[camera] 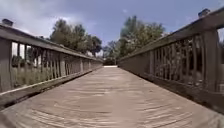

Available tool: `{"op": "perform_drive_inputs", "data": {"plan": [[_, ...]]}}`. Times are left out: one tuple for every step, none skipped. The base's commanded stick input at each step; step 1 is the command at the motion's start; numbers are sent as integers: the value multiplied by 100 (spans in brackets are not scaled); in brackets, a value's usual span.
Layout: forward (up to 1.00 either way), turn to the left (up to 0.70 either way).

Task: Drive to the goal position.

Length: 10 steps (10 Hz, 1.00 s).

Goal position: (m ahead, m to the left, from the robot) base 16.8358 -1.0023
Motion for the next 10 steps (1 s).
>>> {"op": "perform_drive_inputs", "data": {"plan": [[50,0],[50,0],[50,0],[50,39],[50,50],[50,18],[50,0],[50,0],[50,0],[50,0]]}}
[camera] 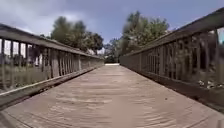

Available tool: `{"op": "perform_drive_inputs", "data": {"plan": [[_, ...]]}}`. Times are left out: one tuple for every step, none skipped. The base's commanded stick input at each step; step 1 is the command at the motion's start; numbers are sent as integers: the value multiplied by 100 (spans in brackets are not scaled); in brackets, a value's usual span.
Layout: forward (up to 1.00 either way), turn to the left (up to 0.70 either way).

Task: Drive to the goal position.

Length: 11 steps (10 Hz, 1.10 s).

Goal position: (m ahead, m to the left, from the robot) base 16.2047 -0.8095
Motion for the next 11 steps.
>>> {"op": "perform_drive_inputs", "data": {"plan": [[50,0],[50,0],[50,0],[50,0],[50,0],[50,0],[50,0],[50,0],[50,0],[50,0],[50,0]]}}
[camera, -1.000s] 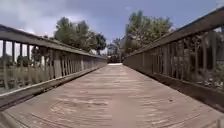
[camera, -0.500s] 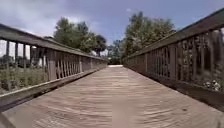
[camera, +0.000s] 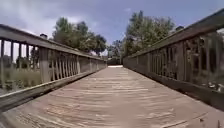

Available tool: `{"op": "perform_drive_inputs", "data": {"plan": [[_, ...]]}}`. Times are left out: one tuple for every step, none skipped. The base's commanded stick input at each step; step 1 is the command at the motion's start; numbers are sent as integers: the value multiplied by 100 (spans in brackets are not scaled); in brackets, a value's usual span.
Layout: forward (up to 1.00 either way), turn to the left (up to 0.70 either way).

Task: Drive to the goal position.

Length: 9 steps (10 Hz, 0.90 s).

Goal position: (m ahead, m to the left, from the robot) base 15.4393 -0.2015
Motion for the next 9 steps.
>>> {"op": "perform_drive_inputs", "data": {"plan": [[50,0],[50,0],[50,0],[50,0],[50,0],[50,0],[50,0],[50,0],[50,0]]}}
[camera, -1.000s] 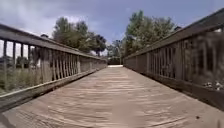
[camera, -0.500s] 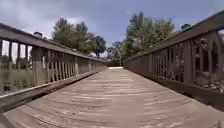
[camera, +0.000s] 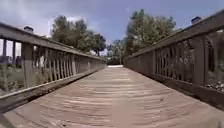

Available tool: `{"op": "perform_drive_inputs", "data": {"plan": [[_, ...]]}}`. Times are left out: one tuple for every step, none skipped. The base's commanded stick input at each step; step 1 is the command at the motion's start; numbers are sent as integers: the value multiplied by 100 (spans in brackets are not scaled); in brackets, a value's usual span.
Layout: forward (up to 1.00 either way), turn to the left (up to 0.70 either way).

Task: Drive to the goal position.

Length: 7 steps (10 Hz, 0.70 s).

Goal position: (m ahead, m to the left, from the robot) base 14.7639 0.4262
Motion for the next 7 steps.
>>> {"op": "perform_drive_inputs", "data": {"plan": [[50,0],[50,0],[50,0],[50,0],[50,0],[50,0],[50,0]]}}
